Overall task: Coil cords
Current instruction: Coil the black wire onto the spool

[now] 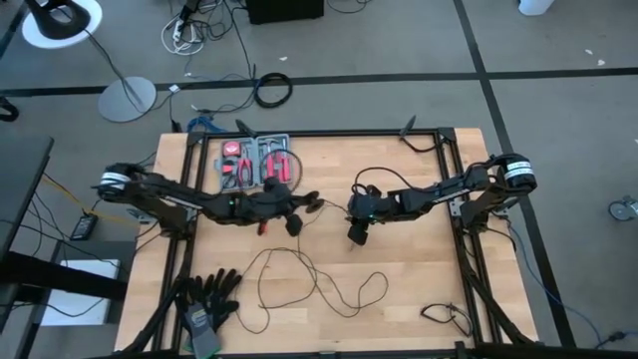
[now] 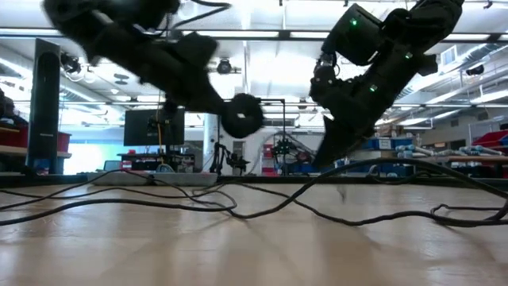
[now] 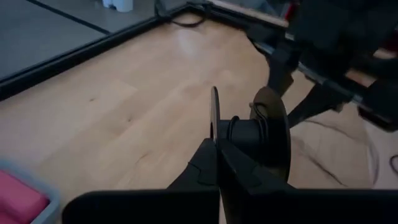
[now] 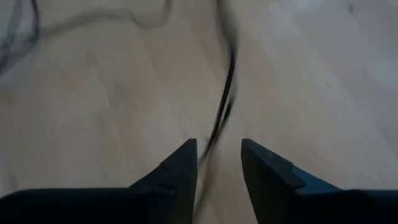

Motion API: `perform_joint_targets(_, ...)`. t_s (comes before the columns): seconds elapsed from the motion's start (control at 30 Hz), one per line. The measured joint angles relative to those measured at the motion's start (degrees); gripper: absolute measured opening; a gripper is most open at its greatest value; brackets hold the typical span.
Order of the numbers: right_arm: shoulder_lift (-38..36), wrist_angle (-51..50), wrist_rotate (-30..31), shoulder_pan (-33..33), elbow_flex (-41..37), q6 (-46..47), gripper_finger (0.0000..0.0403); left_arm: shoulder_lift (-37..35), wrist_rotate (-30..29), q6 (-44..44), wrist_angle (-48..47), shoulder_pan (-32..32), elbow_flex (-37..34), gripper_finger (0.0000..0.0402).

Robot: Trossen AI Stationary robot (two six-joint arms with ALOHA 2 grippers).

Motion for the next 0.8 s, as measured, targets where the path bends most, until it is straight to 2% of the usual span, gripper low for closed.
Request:
perform_joint_targets(0.23,-0.06,-7.23,-0.32,0.31,0.0,3.23,0.0122,-2.46,-2.5,-2.99,9.98,-0.48,-7.86,0.0)
perform_joint_targets(0.47,-0.87,-15.8,-1.55,1.8,0.0,8.61,0.0121,-2.46,-3.25,-3.06,16.6,-0.52,-11.92,0.0)
perform_joint_targets(0.63,-1.51,-20.45,1.5,1.85,0.0,4.35,0.0118,-2.38,-2.36,-4.45,18.07,-0.67,-13.13,0.0)
perform_joint_targets(0.8,-1.53,-17.63,1.95,0.98,0.0,2.21,0.0117,-2.4,-2.42,-4.66,18.68,-1.48,-13.32,0.0)
